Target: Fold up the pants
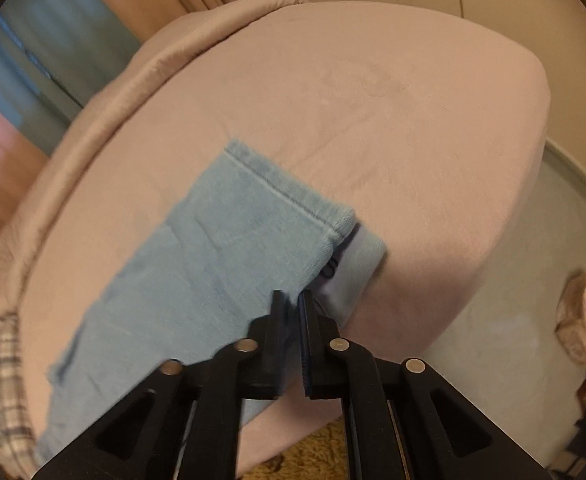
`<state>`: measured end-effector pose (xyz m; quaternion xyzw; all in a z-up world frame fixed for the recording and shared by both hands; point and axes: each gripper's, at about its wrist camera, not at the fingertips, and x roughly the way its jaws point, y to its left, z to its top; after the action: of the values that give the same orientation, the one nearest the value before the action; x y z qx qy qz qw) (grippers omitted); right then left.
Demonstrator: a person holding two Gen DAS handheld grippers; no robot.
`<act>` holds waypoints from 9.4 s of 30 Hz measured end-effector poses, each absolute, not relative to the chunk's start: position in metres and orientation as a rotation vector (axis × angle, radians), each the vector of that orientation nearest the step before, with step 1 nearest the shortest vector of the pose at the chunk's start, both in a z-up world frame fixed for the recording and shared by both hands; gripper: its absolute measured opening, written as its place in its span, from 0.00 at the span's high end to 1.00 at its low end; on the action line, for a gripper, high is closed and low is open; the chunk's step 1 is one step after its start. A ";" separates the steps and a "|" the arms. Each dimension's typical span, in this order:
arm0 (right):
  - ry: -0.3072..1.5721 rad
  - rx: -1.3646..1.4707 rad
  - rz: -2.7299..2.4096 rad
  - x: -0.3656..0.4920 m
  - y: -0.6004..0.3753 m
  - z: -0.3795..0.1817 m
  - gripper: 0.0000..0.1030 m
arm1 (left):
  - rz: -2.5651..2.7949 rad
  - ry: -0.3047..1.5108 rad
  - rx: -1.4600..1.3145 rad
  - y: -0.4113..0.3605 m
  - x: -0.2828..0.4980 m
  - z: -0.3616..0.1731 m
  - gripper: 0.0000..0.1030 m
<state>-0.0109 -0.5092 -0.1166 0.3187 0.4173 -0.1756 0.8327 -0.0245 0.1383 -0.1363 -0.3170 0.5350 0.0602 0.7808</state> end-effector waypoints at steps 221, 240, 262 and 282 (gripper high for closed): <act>0.928 0.524 -0.561 -0.058 -0.569 -0.124 1.00 | -0.394 1.260 -0.207 -0.129 0.081 -0.142 0.37; 0.810 0.801 -0.297 -0.074 -0.554 -0.152 0.41 | -0.413 1.216 -0.265 -0.128 0.070 -0.124 0.10; 0.670 0.973 -0.103 -0.015 -0.551 -0.148 0.84 | -0.294 1.179 -0.301 -0.087 0.047 -0.114 0.10; 0.586 0.401 0.202 0.022 -0.364 -0.014 0.84 | -0.163 1.140 -0.346 -0.041 0.040 -0.111 0.10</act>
<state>0.0224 -0.3643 -0.0142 0.1961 0.2862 0.0988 0.9327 0.0401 -0.0406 -0.1111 -0.1627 0.5364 -0.0769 0.8246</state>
